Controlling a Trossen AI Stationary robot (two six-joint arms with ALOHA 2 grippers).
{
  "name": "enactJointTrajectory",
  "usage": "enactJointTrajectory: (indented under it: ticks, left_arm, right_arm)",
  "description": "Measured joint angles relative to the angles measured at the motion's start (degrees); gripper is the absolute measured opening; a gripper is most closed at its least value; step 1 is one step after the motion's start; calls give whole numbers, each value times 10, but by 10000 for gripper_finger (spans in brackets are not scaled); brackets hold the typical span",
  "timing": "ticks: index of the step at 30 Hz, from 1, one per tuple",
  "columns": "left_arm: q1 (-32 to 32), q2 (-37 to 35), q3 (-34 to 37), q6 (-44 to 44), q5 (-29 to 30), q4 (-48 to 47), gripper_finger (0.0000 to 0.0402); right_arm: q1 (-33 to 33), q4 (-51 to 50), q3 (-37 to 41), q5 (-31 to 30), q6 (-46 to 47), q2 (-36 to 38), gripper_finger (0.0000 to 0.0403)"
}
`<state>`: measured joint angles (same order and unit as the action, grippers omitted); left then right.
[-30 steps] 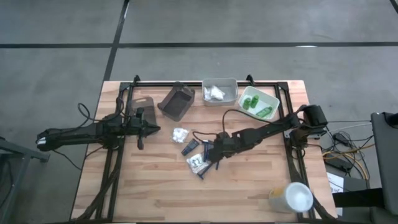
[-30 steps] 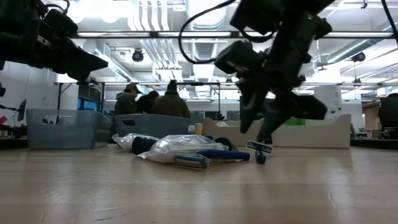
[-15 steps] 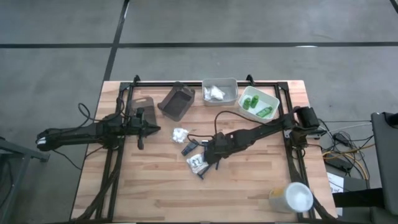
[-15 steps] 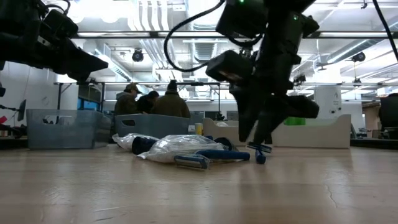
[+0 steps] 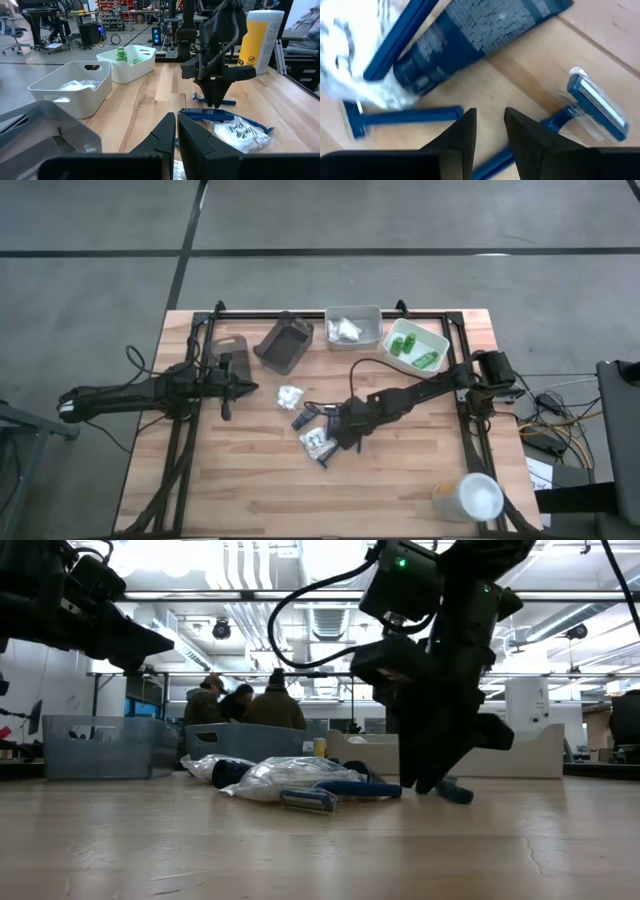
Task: Pick & Place Travel size toiletries
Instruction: Put the right razor into the right black bin
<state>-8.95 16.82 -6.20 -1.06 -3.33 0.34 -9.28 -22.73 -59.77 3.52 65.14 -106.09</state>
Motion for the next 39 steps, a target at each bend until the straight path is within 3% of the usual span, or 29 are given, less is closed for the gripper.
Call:
enactJointTrajectory:
  ticks: [3, 7, 18, 24, 39]
  left_arm:
    - [0, 0, 0, 0, 0, 0, 23]
    - [0, 0, 0, 0, 0, 0, 23]
    - [0, 0, 0, 0, 0, 0, 23]
    - [0, 0, 0, 0, 0, 0, 23]
    - [0, 0, 0, 0, 0, 0, 23]
  right_arm:
    - [0, -26, 3, 9, -71, 13, 100]
    - [-2, -110, 1, 4, -77, 47, 90]
    - [-10, -195, 13, -20, 82, 164, 92]
    - [-10, -201, 35, -20, 140, 143, 100]
    - [-7, -143, 33, -6, 120, 73, 134]
